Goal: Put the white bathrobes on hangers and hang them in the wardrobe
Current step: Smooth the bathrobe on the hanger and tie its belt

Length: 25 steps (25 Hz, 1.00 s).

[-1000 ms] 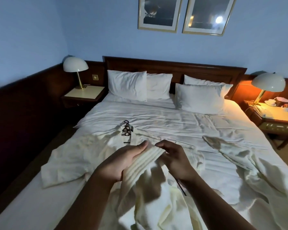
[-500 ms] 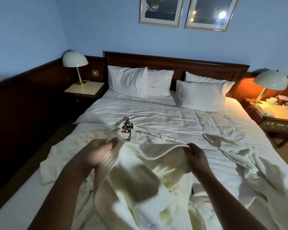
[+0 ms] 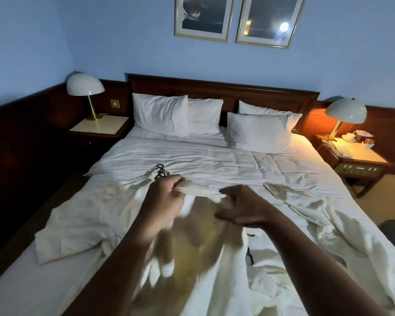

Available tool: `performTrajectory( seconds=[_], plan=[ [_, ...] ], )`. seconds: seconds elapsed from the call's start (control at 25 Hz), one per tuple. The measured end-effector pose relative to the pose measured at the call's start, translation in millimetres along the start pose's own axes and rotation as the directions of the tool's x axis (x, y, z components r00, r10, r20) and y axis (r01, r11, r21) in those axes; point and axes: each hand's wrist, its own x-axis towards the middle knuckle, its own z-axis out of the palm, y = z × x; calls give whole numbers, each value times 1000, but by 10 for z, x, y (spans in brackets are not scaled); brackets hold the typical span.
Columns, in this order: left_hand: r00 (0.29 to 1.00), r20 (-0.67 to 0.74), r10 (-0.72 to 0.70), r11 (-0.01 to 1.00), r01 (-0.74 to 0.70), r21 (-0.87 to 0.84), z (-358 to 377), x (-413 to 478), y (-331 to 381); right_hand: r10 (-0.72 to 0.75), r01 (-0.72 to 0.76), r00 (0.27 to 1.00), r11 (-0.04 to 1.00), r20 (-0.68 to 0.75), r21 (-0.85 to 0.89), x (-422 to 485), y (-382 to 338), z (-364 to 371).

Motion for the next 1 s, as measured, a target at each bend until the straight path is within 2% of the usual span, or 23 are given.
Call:
performTrajectory(
  seconds=[0.08, 0.2, 0.24, 0.32, 0.4, 0.44, 0.48, 0.52, 0.6, 0.64, 0.68, 0.76, 0.84, 0.92, 1.0],
  plan=[
    [996, -67, -64, 996, 60, -58, -210, 44, 29, 146, -145, 988, 989, 45, -41, -83, 321, 281],
    [926, -170, -337, 888, 252, -384, -503, 121, -7, 365, -359, 904, 931, 225, -69, -287, 829, 661],
    [877, -190, -441, 843, 332, -424, -624, 114, -118, 402, -400, 872, 914, 279, -67, -351, 941, 696],
    [836, -216, -504, 806, 366, -465, -882, 18, -429, 404, -446, 847, 894, 346, 49, -394, 1099, 643],
    [857, -216, -468, 833, 345, -433, -1058, -133, -719, 322, -426, 860, 880, 395, 212, -354, 1053, 493],
    [870, -213, -444, 879, 377, -293, -1089, -181, -863, 274, -416, 865, 860, 421, 295, -320, 980, 412],
    [884, -184, -429, 903, 425, -64, -1094, -220, -916, 232, -415, 864, 830, 447, 372, -288, 908, 355],
    [887, -150, -436, 874, 457, 166, -1038, -246, -931, 195, -414, 864, 800, 465, 434, -253, 850, 329],
    [900, 0, -437, 776, 376, 506, -852, -318, -848, 126, -399, 870, 748, 477, 530, -200, 718, 340],
    [898, 125, -423, 780, 290, 554, -751, -347, -798, 85, -372, 878, 740, 471, 560, -174, 654, 369],
    [893, 273, -359, 837, 178, 517, -622, -381, -722, 48, -336, 888, 747, 457, 574, -160, 586, 396],
    [829, 517, -212, 960, 77, 269, -285, -472, -586, -10, -260, 912, 761, 411, 595, -152, 424, 410],
    [817, 573, -72, 997, 47, 59, 51, -539, -449, -55, -225, 923, 725, 382, 651, -174, 285, 385],
    [822, 570, 9, 1000, -3, -11, 257, -572, -414, -85, -197, 925, 725, 370, 660, -205, 227, 346],
    [851, 524, 44, 998, -56, 8, 292, -546, -406, -82, -175, 930, 759, 359, 627, -231, 211, 275]
  ],
)
